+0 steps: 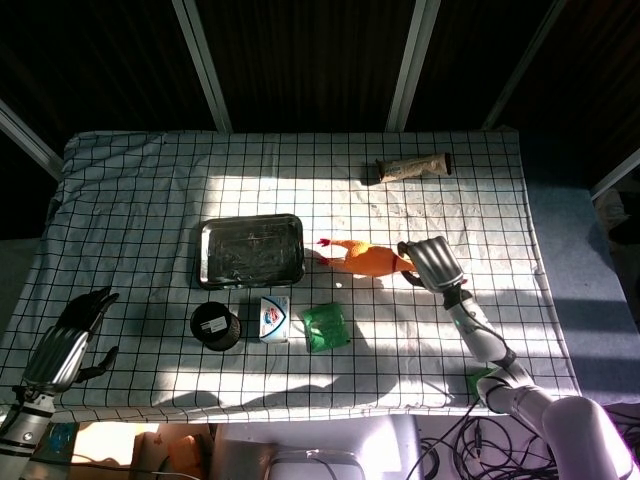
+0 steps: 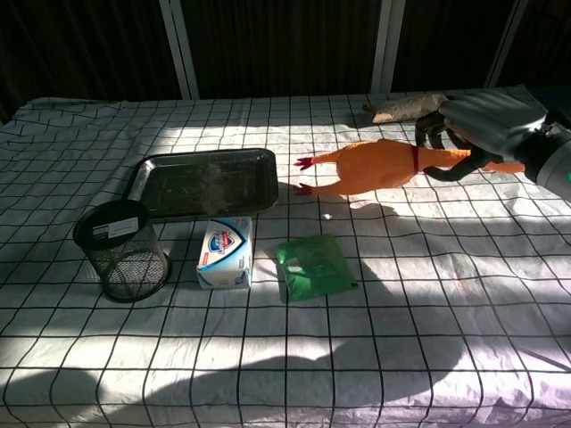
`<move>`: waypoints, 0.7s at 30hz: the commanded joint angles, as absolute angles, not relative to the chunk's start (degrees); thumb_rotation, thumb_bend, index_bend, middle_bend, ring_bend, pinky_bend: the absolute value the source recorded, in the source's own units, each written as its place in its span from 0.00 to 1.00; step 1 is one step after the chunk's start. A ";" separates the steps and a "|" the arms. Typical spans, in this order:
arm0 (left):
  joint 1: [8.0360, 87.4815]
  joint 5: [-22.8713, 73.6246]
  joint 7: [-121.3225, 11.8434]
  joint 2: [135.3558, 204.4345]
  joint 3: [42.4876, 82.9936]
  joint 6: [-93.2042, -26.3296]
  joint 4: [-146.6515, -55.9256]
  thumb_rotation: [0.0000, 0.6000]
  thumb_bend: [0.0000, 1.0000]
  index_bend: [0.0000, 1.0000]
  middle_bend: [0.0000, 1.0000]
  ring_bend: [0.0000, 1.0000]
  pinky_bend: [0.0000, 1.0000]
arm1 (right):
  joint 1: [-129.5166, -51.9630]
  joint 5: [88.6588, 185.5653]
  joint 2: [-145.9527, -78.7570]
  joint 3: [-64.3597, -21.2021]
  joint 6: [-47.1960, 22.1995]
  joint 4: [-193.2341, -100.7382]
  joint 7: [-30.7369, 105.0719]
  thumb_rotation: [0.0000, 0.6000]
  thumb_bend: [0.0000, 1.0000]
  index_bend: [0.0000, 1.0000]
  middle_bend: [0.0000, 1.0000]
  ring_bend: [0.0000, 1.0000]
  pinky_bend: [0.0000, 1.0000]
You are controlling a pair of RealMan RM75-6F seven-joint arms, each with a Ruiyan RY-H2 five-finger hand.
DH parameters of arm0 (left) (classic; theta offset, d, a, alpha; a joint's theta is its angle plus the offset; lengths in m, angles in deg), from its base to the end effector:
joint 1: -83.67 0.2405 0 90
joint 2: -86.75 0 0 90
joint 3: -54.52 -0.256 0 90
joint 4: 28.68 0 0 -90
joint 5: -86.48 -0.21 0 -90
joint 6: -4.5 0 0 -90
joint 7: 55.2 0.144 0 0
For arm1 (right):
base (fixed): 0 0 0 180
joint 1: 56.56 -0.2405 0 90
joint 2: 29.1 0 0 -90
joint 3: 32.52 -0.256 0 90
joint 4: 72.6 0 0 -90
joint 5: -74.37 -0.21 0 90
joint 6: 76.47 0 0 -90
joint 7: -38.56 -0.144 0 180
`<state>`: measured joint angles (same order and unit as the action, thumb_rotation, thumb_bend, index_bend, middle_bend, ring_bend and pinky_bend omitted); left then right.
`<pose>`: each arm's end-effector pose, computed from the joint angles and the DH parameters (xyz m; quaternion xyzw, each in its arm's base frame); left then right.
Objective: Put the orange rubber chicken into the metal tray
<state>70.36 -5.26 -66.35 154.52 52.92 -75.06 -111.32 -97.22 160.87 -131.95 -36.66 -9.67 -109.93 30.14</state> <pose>-0.3108 0.2122 0.1264 -0.6634 -0.3985 -0.4070 0.4853 -0.2321 -0.3879 -0.0064 0.7372 -0.2394 0.4077 0.4827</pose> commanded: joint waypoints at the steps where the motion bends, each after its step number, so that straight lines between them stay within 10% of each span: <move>1: 70.44 -6.30 -67.52 154.68 52.98 -76.15 -110.68 1.00 0.39 0.00 0.00 0.00 0.08 | -95.94 165.01 -126.73 -34.88 -3.47 -118.68 30.68 1.00 0.46 0.89 0.67 0.74 0.89; 21: 59.53 -13.30 -82.47 160.51 55.37 -72.63 -115.50 1.00 0.23 0.00 0.00 0.00 0.09 | -105.60 157.01 -124.90 -45.35 -15.28 -148.32 53.95 1.00 0.46 0.89 0.67 0.74 0.89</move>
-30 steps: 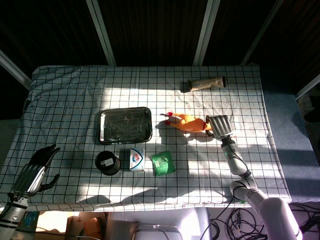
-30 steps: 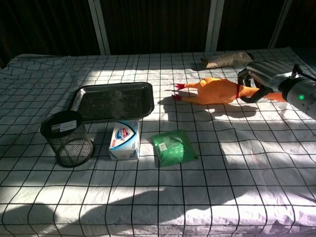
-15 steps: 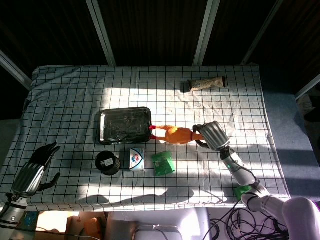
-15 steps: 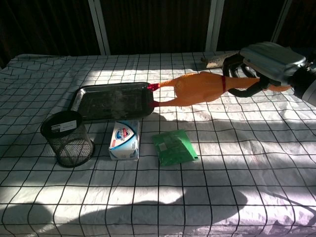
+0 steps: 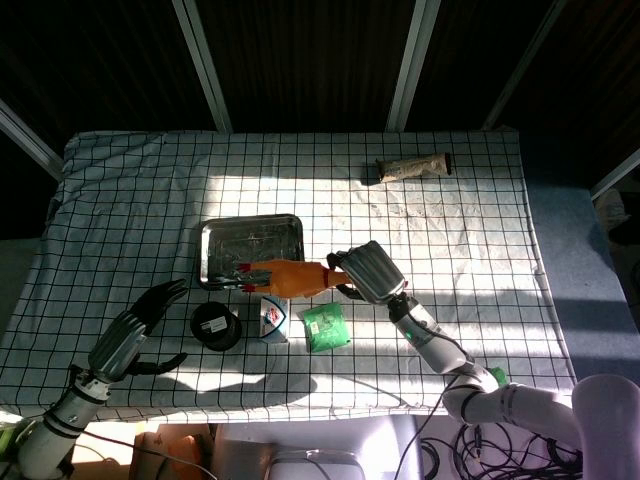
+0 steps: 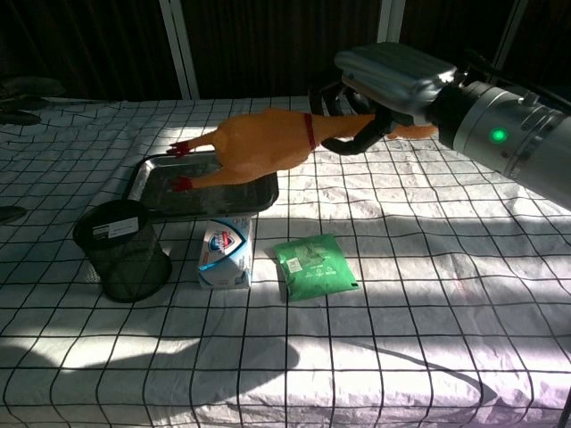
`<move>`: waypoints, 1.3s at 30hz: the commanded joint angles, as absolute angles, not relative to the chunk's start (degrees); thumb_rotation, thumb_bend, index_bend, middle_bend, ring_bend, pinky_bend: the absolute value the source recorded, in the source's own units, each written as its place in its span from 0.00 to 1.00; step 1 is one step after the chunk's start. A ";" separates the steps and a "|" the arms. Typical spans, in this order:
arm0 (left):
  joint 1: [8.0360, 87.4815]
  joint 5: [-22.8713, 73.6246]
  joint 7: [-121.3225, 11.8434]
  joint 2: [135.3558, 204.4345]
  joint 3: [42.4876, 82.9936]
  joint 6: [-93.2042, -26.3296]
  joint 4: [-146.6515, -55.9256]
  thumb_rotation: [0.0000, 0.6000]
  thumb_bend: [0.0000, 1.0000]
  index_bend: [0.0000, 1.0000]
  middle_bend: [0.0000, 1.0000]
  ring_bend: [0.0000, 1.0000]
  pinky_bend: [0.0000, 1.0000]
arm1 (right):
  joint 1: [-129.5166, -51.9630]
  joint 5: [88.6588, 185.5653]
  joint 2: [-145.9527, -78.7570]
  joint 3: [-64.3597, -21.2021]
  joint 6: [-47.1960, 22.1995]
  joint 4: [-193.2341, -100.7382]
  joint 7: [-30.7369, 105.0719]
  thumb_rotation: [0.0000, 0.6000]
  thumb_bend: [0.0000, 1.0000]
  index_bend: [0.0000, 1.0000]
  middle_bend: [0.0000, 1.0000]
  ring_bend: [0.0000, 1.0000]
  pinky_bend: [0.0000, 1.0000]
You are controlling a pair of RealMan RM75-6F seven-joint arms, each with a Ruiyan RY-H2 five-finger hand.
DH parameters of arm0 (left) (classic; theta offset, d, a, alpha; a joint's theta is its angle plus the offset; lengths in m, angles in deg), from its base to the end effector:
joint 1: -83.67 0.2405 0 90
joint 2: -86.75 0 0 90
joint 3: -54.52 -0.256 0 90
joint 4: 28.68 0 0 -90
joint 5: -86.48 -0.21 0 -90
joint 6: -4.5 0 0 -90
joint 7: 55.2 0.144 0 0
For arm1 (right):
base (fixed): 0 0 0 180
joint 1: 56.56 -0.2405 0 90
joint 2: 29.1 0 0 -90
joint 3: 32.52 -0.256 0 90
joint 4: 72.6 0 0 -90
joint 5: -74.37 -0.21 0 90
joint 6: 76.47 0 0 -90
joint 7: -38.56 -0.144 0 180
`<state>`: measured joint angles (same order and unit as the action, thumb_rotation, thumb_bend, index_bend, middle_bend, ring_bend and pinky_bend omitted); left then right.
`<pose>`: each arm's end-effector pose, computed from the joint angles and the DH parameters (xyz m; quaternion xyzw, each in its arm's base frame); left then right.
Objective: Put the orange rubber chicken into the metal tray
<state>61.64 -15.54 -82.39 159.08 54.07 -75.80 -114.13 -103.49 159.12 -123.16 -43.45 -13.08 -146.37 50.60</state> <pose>-0.2318 0.2416 0.0891 -0.6624 -0.4262 -0.5446 0.2880 -0.0952 -0.3584 -0.0145 0.7603 -0.2107 0.4796 0.3841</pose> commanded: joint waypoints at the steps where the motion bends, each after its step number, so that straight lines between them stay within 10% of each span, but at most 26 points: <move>1: 59.06 -12.51 -82.45 160.94 55.70 -71.75 -115.55 1.00 0.23 0.00 0.00 0.00 0.09 | -106.01 156.56 -125.37 -45.74 -15.59 -148.71 54.81 1.00 0.46 0.89 0.67 0.74 0.89; 28: 52.12 -1.34 -90.93 168.92 60.72 -62.34 -112.35 1.00 0.22 0.00 0.00 0.00 0.16 | -110.26 153.22 -133.54 -49.42 -14.58 -148.65 58.81 1.00 0.46 0.90 0.67 0.74 0.89; 34: 51.42 2.09 -89.94 171.08 62.57 -61.28 -112.35 1.00 0.22 0.00 0.01 0.04 0.34 | -110.27 152.31 -133.73 -49.68 -14.40 -148.30 59.78 1.00 0.45 0.90 0.67 0.74 0.89; 39: 51.53 3.21 -91.46 172.81 63.60 -62.12 -111.79 1.00 0.23 0.18 0.27 0.28 0.63 | -110.37 152.05 -134.02 -49.85 -14.04 -147.87 60.08 1.00 0.45 0.90 0.67 0.74 0.89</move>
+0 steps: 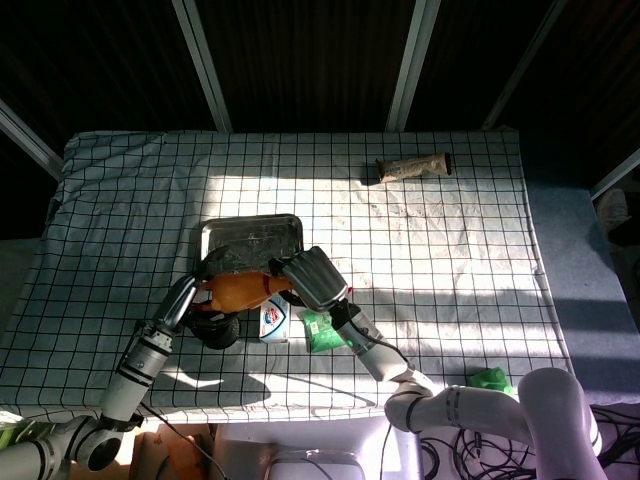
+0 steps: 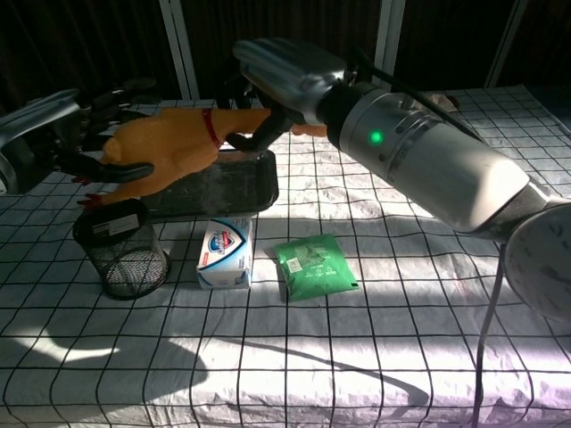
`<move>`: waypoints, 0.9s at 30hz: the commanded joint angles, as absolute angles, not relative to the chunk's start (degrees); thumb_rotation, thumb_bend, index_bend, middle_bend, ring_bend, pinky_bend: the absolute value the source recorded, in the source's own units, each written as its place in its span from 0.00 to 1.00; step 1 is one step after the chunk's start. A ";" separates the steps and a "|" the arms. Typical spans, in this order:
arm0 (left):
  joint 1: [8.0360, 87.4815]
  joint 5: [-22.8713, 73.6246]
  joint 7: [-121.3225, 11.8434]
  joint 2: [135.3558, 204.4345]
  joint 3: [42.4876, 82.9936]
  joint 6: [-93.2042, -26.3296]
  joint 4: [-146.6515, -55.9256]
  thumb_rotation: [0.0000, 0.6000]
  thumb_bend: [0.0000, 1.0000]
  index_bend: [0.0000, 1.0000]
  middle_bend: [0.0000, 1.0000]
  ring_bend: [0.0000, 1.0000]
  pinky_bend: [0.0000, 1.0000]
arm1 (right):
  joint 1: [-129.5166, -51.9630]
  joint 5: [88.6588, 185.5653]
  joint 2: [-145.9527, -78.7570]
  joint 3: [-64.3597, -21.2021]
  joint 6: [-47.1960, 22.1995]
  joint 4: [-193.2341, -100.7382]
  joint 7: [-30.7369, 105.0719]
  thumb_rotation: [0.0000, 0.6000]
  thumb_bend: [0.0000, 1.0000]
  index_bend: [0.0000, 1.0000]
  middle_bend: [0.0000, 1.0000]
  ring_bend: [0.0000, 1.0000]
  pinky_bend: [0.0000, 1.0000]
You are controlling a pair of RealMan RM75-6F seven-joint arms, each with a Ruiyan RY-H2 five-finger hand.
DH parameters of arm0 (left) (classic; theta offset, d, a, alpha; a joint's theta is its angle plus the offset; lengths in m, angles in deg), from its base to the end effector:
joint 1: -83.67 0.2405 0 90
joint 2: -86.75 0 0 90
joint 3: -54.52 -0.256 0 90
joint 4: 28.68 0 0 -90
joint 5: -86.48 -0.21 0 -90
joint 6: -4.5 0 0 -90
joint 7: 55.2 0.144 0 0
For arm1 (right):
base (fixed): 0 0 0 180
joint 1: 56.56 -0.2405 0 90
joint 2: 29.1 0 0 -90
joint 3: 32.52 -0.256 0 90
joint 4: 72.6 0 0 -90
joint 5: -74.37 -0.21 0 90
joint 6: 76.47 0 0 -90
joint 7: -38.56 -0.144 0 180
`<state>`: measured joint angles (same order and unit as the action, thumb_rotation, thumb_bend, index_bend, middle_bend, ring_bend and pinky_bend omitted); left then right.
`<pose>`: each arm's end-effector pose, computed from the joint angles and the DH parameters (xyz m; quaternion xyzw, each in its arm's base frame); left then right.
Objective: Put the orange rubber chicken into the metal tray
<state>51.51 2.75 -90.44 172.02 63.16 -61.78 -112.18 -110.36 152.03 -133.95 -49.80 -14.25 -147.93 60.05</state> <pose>-0.1804 0.3134 0.0242 -0.5437 -0.5671 -0.5761 0.2257 -0.0106 -0.3470 -0.0552 0.7403 -0.2291 0.5223 0.3560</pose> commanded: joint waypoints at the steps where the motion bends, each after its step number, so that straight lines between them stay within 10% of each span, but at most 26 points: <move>1: 51.51 3.32 -91.75 173.03 63.66 -62.11 -111.54 1.00 0.24 0.25 0.35 0.34 0.68 | -110.36 152.12 -134.06 -49.88 -13.84 -147.86 60.05 1.00 0.45 0.90 0.67 0.74 0.89; 8: 51.67 6.27 -89.99 173.65 64.47 -61.08 -111.86 1.00 0.50 0.62 0.77 0.72 0.97 | -109.90 152.41 -133.71 -50.45 -11.97 -148.46 59.73 1.00 0.45 0.90 0.68 0.74 0.89; 15: 52.52 9.15 -85.70 174.24 66.44 -63.03 -113.75 1.00 0.76 0.80 0.98 0.91 1.00 | -109.33 152.28 -132.16 -50.43 -11.63 -149.60 59.58 1.00 0.45 0.90 0.68 0.74 0.89; 23: 52.90 6.94 -85.56 173.89 66.41 -64.74 -114.61 1.00 0.74 0.82 0.99 0.93 1.00 | -108.80 152.22 -130.95 -50.09 -11.52 -150.32 59.06 1.00 0.45 0.90 0.68 0.74 0.89; 27: 52.17 3.18 -88.23 172.45 64.43 -63.36 -114.17 1.00 0.55 0.56 0.69 0.58 0.83 | -108.71 152.32 -130.76 -50.02 -11.31 -150.34 58.92 1.00 0.45 0.90 0.68 0.74 0.89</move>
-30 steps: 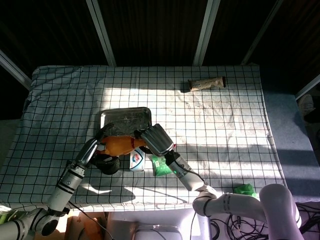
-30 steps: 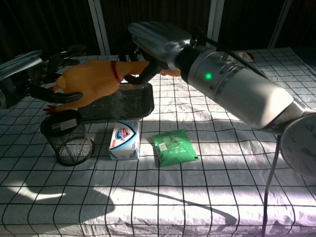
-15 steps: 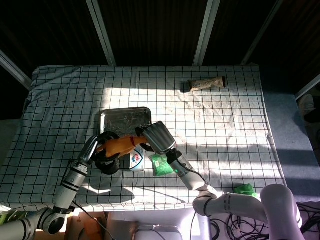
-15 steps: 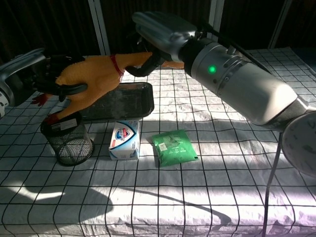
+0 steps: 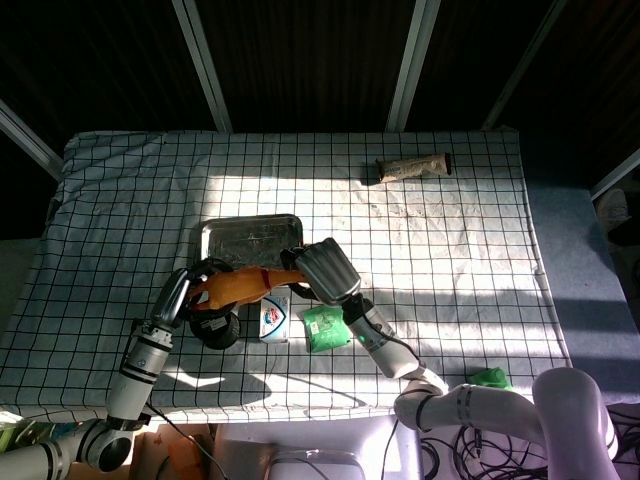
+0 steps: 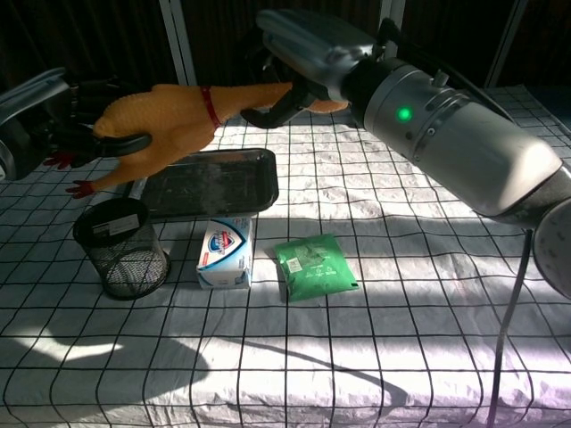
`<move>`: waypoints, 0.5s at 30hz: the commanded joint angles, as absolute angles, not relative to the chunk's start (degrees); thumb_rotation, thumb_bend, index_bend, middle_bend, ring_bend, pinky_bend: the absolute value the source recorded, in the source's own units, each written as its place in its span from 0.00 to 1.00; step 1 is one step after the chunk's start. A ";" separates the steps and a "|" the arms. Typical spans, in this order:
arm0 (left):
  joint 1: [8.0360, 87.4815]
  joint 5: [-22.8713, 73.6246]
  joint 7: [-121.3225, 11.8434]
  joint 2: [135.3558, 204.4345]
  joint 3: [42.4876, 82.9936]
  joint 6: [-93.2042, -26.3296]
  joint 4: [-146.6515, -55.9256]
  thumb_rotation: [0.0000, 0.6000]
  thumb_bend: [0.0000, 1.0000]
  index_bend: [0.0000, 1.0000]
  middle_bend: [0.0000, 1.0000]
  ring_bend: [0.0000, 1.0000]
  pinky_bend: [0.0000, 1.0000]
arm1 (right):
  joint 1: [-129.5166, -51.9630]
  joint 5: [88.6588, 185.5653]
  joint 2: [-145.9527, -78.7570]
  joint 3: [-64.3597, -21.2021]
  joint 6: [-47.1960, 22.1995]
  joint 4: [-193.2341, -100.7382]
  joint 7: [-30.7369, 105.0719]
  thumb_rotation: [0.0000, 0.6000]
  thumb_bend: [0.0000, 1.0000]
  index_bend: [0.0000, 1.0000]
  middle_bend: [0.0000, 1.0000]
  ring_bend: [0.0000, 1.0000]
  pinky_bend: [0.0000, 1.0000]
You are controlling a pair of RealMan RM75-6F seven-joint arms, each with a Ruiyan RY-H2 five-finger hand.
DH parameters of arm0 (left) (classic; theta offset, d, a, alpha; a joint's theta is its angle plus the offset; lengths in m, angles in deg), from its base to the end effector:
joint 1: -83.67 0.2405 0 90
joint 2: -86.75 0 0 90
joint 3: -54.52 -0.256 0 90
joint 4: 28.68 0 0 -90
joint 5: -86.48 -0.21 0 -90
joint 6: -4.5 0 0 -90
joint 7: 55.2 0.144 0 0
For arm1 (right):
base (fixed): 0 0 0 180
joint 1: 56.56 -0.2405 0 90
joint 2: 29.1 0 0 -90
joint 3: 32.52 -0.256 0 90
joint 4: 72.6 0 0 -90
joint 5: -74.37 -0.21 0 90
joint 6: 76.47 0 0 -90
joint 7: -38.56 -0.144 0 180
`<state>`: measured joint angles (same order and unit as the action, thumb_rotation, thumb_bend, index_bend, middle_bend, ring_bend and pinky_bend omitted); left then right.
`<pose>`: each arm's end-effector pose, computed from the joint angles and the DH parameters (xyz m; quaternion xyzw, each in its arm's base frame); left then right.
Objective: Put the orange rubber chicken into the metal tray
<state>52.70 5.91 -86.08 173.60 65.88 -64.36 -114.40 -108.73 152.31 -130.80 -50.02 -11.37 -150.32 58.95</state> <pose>-0.1723 0.3145 0.0288 -0.5103 -0.5609 -0.6032 0.2471 -0.0208 -0.3522 -0.0324 0.7190 -0.2314 0.5388 0.3730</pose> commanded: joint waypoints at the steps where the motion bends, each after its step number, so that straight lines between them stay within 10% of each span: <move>1: 51.94 2.51 -88.96 172.34 64.22 -63.21 -113.81 1.00 0.53 0.49 0.62 0.51 0.76 | -108.68 152.30 -130.73 -50.01 -11.29 -150.37 58.89 1.00 0.45 0.90 0.68 0.74 0.89; 6: 50.87 0.47 -94.91 171.38 63.01 -61.40 -112.78 1.00 0.35 0.01 0.07 0.04 0.21 | -108.62 152.36 -130.62 -49.97 -11.08 -150.42 58.78 1.00 0.45 0.90 0.68 0.74 0.89; 15: 48.95 -1.69 -100.90 169.71 62.02 -59.43 -112.50 1.00 0.22 0.00 0.00 0.00 0.05 | -108.53 152.44 -130.73 -49.72 -10.99 -150.51 58.24 1.00 0.45 0.90 0.68 0.74 0.89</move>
